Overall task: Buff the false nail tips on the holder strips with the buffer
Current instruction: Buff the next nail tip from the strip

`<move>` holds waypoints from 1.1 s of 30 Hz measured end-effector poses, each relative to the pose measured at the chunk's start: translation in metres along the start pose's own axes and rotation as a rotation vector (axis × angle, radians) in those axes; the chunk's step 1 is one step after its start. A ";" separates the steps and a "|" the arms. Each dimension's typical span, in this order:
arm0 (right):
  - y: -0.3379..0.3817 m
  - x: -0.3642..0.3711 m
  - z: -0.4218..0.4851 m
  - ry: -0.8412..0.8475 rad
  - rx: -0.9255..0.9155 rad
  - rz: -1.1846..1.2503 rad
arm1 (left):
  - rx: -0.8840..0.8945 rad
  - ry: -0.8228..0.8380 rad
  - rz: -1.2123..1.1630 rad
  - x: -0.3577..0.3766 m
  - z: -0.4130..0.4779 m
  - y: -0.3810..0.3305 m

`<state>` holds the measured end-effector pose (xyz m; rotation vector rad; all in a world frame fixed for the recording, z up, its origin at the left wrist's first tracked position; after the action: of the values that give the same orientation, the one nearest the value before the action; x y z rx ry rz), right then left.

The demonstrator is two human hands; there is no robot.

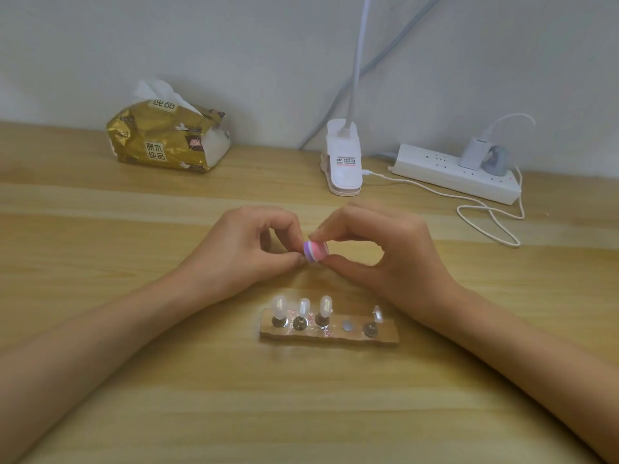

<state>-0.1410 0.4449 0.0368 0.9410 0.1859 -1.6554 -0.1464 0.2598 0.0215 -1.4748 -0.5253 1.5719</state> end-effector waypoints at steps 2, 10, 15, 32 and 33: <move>-0.002 0.000 0.000 0.013 0.041 0.011 | 0.002 -0.001 0.005 -0.001 0.000 0.000; -0.001 0.000 -0.002 0.008 0.039 -0.008 | -0.007 0.000 0.002 -0.001 -0.001 -0.002; -0.003 0.002 -0.003 0.014 0.036 -0.012 | -0.006 0.001 0.001 -0.001 -0.001 -0.002; -0.007 0.002 -0.002 0.006 -0.003 -0.031 | 0.013 -0.003 -0.007 -0.001 0.000 0.000; -0.007 0.002 -0.003 0.011 -0.018 -0.034 | 0.015 0.002 -0.014 0.000 0.000 0.000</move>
<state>-0.1454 0.4475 0.0316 0.9383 0.2250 -1.6769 -0.1460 0.2596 0.0214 -1.4584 -0.5201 1.5596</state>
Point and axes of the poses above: each hand's wrist, its own z-axis towards the middle knuckle, its own x-axis out of the palm, y = z × x, the point moved 3 cm from there along z, towards the middle knuckle, and after that the axes turned 8 degrees about -x, right-handed, at the moved point
